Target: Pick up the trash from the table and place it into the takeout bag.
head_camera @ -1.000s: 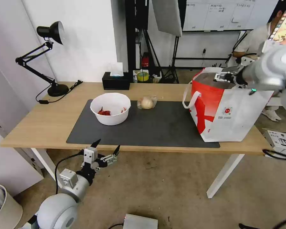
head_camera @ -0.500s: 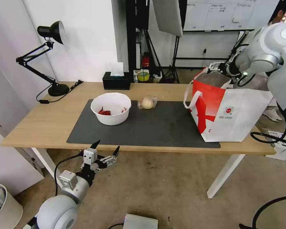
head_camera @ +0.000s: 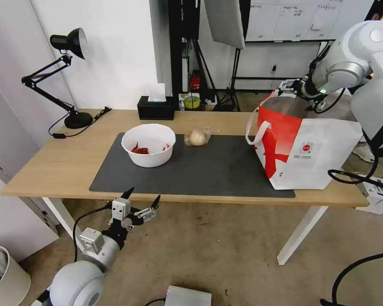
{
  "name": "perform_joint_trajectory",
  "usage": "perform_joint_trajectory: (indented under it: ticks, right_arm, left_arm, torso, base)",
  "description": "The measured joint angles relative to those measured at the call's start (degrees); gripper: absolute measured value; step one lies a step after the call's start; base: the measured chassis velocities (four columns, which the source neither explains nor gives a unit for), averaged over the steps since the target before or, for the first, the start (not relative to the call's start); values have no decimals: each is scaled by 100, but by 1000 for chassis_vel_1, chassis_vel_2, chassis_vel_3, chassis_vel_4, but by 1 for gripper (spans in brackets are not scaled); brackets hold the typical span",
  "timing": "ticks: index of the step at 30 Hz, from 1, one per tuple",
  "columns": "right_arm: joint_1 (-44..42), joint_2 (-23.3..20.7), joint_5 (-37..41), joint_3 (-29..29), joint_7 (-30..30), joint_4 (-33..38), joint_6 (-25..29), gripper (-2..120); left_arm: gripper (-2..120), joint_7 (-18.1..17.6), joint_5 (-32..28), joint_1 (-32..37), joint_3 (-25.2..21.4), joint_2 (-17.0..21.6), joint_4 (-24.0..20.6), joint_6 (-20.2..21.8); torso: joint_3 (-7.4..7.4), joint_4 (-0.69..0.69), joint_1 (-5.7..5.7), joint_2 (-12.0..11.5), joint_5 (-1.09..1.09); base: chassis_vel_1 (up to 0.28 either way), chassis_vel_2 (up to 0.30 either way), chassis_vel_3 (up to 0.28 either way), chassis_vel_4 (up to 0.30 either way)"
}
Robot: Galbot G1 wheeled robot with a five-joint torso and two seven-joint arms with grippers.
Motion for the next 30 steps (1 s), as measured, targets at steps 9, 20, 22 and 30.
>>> perform_joint_trajectory:
  ticks: [9,20,22,30]
  right_arm:
    - [-442,-360,-1622,-48,-1399,650,-85,100]
    - [-1747,-1241,-4465,390,-5490,1446,1040,100]
    - [-2079,-1423,-4802,591,-6261,1585,1389,100]
    - [-2964,-1752,-5265,1151,-7939,1890,2071,100]
  left_arm:
    - [100,-1,19,16,-16,-12,-32,-5]
    - [100,-5,22,15,-52,6,-73,-13]
    - [100,-5,19,-24,-3,25,-73,-13]
    - [100,-5,11,-34,6,49,-73,-13]
  torso:
    - [0,0,0,0,0]
    - [-1,0,0,0,0]
    - [-1,-1,0,0,0]
    - [-1,0,-1,0,-1]
  base:
    - [0,0,0,0]
    - [0,0,0,0]
    - [0,0,0,0]
    - [0,0,0,0]
